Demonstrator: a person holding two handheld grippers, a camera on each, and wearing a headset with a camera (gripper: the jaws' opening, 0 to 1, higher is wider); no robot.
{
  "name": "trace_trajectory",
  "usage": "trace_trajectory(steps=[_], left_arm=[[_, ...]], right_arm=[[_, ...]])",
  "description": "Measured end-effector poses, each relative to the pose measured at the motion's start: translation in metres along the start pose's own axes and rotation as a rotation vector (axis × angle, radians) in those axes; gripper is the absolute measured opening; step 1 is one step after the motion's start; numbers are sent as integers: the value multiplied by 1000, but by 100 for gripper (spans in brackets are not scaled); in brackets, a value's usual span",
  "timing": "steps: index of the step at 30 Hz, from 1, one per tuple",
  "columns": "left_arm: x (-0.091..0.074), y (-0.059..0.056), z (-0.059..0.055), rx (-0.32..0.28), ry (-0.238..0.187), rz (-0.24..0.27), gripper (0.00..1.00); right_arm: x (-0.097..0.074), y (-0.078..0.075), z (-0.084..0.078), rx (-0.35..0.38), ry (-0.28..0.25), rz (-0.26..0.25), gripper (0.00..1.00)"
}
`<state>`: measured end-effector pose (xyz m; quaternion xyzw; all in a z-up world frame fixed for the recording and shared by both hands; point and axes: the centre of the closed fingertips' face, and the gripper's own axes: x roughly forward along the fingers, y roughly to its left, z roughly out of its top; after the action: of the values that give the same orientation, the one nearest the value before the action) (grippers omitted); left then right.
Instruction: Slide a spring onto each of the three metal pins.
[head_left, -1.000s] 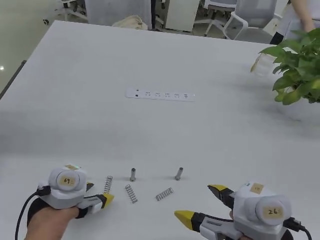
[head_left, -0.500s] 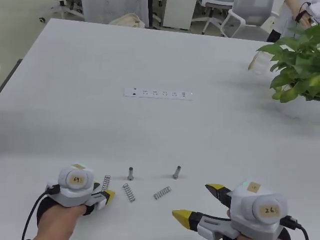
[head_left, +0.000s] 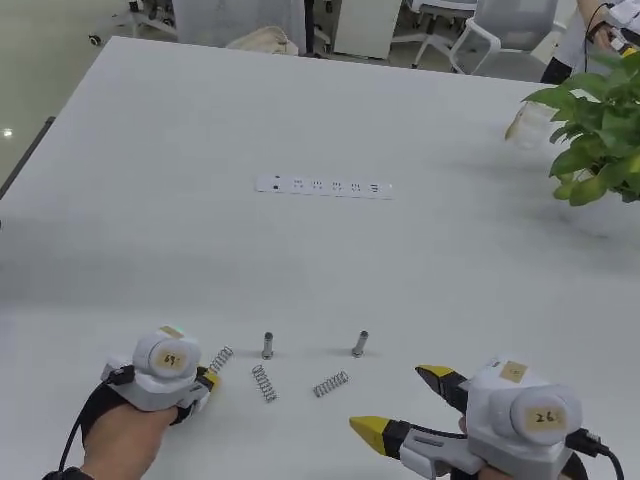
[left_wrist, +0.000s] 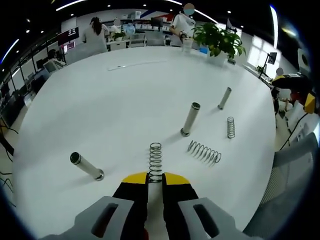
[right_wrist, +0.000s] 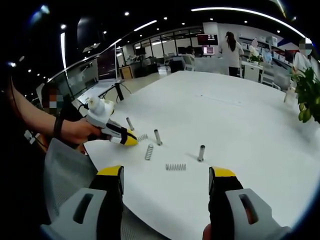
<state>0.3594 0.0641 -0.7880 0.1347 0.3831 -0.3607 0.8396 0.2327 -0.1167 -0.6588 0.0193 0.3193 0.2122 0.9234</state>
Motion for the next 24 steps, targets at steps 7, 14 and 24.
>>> trace_trajectory(steps=[7, 14, 24], left_arm=[[-9, -1, -9, 2, 13, -4, 3], [-22, -2, -16, -13, 2, -17, 3], [-48, 6, -22, -18, -22, 0, 2]], right_arm=[[1, 3, -2, 0, 0, 8, 68], [2, 3, -3, 3, -3, 11, 68], [2, 5, 0, -6, -11, 16, 68]])
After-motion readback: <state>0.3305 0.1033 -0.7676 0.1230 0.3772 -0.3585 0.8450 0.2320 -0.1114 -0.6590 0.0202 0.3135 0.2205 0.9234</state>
